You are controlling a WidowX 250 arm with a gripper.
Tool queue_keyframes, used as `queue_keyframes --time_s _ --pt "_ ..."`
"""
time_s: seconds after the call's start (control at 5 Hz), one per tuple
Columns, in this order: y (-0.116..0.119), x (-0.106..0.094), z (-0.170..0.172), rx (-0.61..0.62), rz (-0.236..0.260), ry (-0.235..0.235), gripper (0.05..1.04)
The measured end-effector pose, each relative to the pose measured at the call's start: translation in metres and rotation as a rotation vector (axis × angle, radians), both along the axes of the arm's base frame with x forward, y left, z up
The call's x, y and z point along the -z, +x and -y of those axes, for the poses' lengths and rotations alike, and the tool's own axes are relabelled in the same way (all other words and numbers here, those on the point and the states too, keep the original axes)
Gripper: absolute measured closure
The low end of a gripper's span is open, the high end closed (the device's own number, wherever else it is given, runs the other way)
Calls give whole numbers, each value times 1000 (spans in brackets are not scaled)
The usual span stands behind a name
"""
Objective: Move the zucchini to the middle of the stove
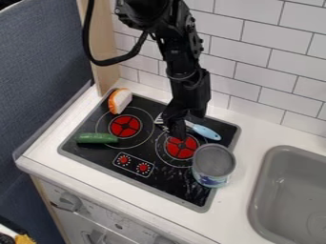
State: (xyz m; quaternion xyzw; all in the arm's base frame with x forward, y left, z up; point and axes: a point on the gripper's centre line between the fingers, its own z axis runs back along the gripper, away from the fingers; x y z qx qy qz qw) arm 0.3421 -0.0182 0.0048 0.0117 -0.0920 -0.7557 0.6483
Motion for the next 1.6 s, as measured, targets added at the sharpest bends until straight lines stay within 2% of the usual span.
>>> queue_keyframes --time_s 0.2,0.6,0.8,1.0,1.2,1.4,1.6 --pt "-4 11 -1 8 -29 8 85" --pt "-9 22 -42 246 11 248 84" --pt "-15 25 -65 404 12 322 85" --pt "-22 23 -91 557 32 370 84" --pt "-32 24 -110 421 82 379 84" --pt "-28 23 -124 330 128 382 84" --pt "-34 31 -129 220 95 338 84"
